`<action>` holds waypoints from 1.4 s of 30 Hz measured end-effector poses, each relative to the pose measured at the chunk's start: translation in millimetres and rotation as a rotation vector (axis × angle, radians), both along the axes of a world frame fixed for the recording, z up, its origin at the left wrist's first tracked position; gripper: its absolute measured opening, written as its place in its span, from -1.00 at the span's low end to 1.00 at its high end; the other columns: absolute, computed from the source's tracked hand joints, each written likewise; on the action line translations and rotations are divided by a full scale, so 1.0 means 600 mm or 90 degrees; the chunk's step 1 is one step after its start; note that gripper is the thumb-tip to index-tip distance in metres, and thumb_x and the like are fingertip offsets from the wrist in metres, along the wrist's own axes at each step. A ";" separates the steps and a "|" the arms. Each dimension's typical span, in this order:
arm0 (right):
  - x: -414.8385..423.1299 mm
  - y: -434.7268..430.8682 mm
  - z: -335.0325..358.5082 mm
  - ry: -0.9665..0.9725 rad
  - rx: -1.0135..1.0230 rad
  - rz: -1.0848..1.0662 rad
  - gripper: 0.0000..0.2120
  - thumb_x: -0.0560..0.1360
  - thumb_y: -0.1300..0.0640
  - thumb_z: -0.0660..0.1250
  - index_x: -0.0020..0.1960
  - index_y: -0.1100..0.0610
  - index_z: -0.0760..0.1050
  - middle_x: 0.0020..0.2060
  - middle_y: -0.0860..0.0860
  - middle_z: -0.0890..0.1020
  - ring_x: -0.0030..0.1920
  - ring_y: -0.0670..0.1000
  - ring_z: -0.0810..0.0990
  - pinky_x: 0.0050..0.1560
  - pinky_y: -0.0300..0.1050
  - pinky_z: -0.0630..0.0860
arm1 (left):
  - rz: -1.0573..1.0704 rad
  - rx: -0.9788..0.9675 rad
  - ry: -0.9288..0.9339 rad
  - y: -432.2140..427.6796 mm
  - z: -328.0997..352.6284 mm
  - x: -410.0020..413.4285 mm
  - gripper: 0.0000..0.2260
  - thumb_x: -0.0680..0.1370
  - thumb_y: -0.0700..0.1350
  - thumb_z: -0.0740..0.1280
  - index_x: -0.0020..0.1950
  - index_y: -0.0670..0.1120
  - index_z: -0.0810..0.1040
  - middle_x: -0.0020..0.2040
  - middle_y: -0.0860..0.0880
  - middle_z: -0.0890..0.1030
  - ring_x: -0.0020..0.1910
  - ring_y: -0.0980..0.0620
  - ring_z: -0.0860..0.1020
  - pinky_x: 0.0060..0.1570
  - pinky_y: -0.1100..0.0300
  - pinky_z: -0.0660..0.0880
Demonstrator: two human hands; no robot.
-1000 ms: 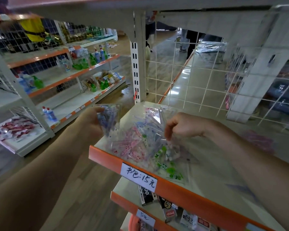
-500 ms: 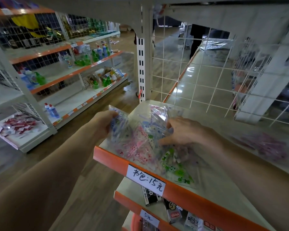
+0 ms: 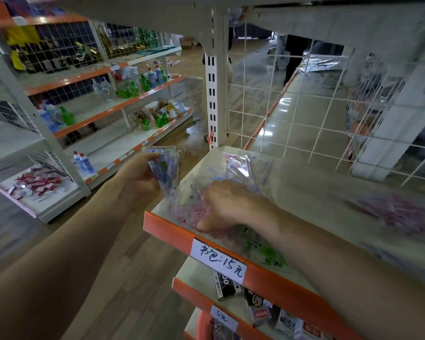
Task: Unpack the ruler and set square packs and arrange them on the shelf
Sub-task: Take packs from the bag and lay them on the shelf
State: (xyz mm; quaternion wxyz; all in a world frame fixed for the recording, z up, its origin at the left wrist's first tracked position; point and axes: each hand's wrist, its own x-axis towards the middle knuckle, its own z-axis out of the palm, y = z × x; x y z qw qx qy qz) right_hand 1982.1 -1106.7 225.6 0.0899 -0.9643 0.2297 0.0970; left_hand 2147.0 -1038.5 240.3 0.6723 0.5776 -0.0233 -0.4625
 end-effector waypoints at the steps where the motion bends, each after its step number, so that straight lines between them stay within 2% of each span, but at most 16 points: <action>1: 0.002 -0.002 0.000 0.004 0.019 -0.010 -0.52 0.41 -0.19 0.37 0.17 0.11 0.45 0.11 0.04 0.50 0.16 0.11 0.49 0.01 -0.07 0.35 | 0.000 -0.003 -0.005 0.005 0.002 0.001 -0.64 0.60 -0.18 0.21 0.40 -0.16 0.36 -0.17 -0.15 0.61 -0.27 -0.04 0.62 -0.31 0.05 0.52; 4: 0.002 -0.009 0.004 0.006 0.090 -0.030 -0.49 0.39 -0.13 0.41 0.27 0.04 0.44 0.17 0.02 0.52 0.13 0.07 0.51 0.01 -0.08 0.42 | 0.005 -0.015 -0.001 0.017 0.004 0.008 -0.63 0.60 -0.18 0.20 0.42 -0.15 0.37 -0.26 -0.13 0.63 -0.31 -0.04 0.62 -0.26 0.05 0.51; 7: -0.007 -0.024 0.011 -0.014 0.224 -0.078 -0.49 0.42 -0.06 0.43 0.32 -0.03 0.40 0.17 -0.01 0.52 0.11 0.05 0.52 0.06 -0.05 0.51 | -0.010 -0.004 0.005 0.025 0.003 0.009 -0.69 0.61 -0.16 0.19 0.35 -0.19 0.41 -0.16 -0.17 0.62 -0.24 -0.06 0.62 -0.30 0.02 0.53; 10: -0.020 -0.044 0.021 -0.051 0.323 -0.094 -0.45 0.43 0.05 0.45 0.37 0.01 0.38 0.09 -0.05 0.48 0.12 0.02 0.51 0.12 -0.08 0.51 | -0.020 0.017 0.005 0.029 0.001 0.008 -0.75 0.63 -0.14 0.18 0.27 -0.20 0.41 -0.10 -0.18 0.59 -0.17 -0.08 0.59 -0.27 0.01 0.48; 14: -0.035 -0.065 0.024 -0.150 0.412 -0.130 -0.55 0.45 0.19 0.43 0.31 0.08 0.44 0.00 -0.04 0.54 0.09 0.01 0.55 0.17 -0.08 0.50 | -0.044 -0.004 0.019 0.024 0.000 0.001 -0.79 0.62 -0.16 0.16 0.20 -0.23 0.43 -0.15 -0.19 0.64 -0.31 -0.10 0.66 -0.28 0.00 0.50; 16: -0.044 -0.071 0.022 -0.213 0.449 -0.149 -0.66 0.48 0.26 0.38 0.24 0.16 0.50 -0.02 -0.01 0.57 0.02 -0.01 0.58 0.06 -0.20 0.53 | -0.059 0.005 0.021 0.018 0.000 -0.005 -0.77 0.61 -0.16 0.18 0.22 -0.23 0.42 -0.14 -0.19 0.63 -0.30 -0.11 0.65 -0.33 0.01 0.53; 19: -0.065 -0.077 0.024 -0.278 0.484 -0.183 -0.74 0.52 0.32 0.32 0.20 0.26 0.52 -0.12 0.04 0.60 -0.19 -0.11 0.60 -0.26 -0.42 0.49 | -0.076 -0.010 0.033 0.005 0.003 -0.019 -0.81 0.59 -0.22 0.18 0.16 -0.28 0.44 -0.23 -0.23 0.65 -0.37 -0.13 0.66 -0.45 0.04 0.59; 21: -0.086 -0.084 0.029 -0.312 0.479 -0.210 -0.78 0.53 0.31 0.31 0.17 0.28 0.53 -0.18 0.07 0.62 -0.27 -0.12 0.59 -0.38 -0.45 0.43 | -0.112 -0.031 0.029 -0.006 0.008 -0.034 -0.83 0.59 -0.27 0.14 0.12 -0.29 0.43 -0.26 -0.25 0.65 -0.38 -0.14 0.66 -0.45 0.01 0.59; 24: -0.129 -0.104 0.040 -0.349 0.453 -0.269 -0.86 0.53 0.23 0.33 0.08 0.20 0.58 -0.22 0.05 0.67 -0.30 -0.13 0.62 -0.36 -0.36 0.47 | -0.171 -0.048 0.024 -0.034 0.020 -0.065 -0.83 0.58 -0.32 0.10 0.10 -0.27 0.43 -0.28 -0.23 0.64 -0.41 -0.12 0.65 -0.49 0.09 0.57; 26: -0.167 -0.124 0.046 -0.373 0.427 -0.319 -0.91 0.53 0.17 0.34 0.00 0.15 0.60 -0.28 0.00 0.67 -0.33 -0.15 0.63 -0.31 -0.30 0.49 | -0.207 -0.071 0.025 -0.058 0.024 -0.091 -0.75 0.57 -0.34 0.10 0.21 -0.24 0.42 -0.15 -0.22 0.62 -0.32 -0.12 0.66 -0.45 0.10 0.58; 28: -0.216 -0.148 0.051 -0.410 0.393 -0.393 -0.92 0.53 0.16 0.34 -0.09 0.13 0.60 -0.32 -0.01 0.65 -0.36 -0.13 0.60 -0.35 -0.32 0.48 | -0.237 -0.098 0.021 -0.083 0.021 -0.115 -0.69 0.56 -0.35 0.11 0.29 -0.19 0.38 -0.04 -0.22 0.56 -0.18 -0.14 0.63 -0.38 0.07 0.60; 30: -0.273 -0.175 0.054 -0.440 0.335 -0.472 -0.89 0.52 0.18 0.34 -0.17 0.11 0.58 -0.31 0.03 0.63 -0.36 -0.09 0.55 -0.39 -0.31 0.45 | -0.279 -0.129 0.018 -0.102 0.019 -0.136 -0.75 0.57 -0.35 0.10 0.20 -0.20 0.41 -0.08 -0.21 0.57 -0.17 -0.11 0.62 -0.33 0.05 0.61; 32: -0.332 -0.200 0.055 -0.444 0.281 -0.552 -0.90 0.50 0.19 0.36 -0.19 0.15 0.59 -0.26 0.10 0.63 -0.34 -0.04 0.54 -0.33 -0.23 0.44 | -0.331 -0.144 0.016 -0.116 0.018 -0.154 -0.83 0.57 -0.34 0.09 0.00 -0.22 0.45 -0.22 -0.17 0.60 -0.29 -0.06 0.63 -0.32 0.09 0.62; 36: -0.420 -0.235 0.046 -0.394 0.217 -0.660 -0.83 0.47 0.23 0.36 -0.06 0.35 0.61 -0.29 0.17 0.59 -0.34 0.06 0.51 -0.31 -0.23 0.44 | -0.317 -0.100 0.032 -0.141 0.011 -0.173 -0.82 0.56 -0.32 0.12 -0.17 -0.21 0.48 -0.34 -0.12 0.58 -0.41 0.00 0.61 -0.41 0.17 0.59; 38: -0.440 -0.241 0.037 -0.328 0.168 -0.670 -0.80 0.49 0.19 0.34 -0.08 0.35 0.60 -0.28 0.17 0.55 -0.27 0.08 0.50 -0.27 -0.20 0.40 | -0.306 -0.079 0.013 -0.148 0.010 -0.180 -0.80 0.57 -0.32 0.13 -0.19 -0.22 0.48 -0.36 -0.12 0.56 -0.44 0.00 0.59 -0.44 0.19 0.57; 42: -0.443 -0.237 0.026 -0.228 0.060 -0.646 -0.86 0.49 0.22 0.27 -0.19 0.26 0.54 -0.24 0.17 0.55 -0.21 0.09 0.54 -0.38 -0.25 0.31 | -0.269 -0.055 0.006 -0.151 0.013 -0.181 -0.79 0.58 -0.33 0.15 -0.22 -0.23 0.48 -0.42 -0.13 0.58 -0.48 -0.01 0.60 -0.50 0.17 0.56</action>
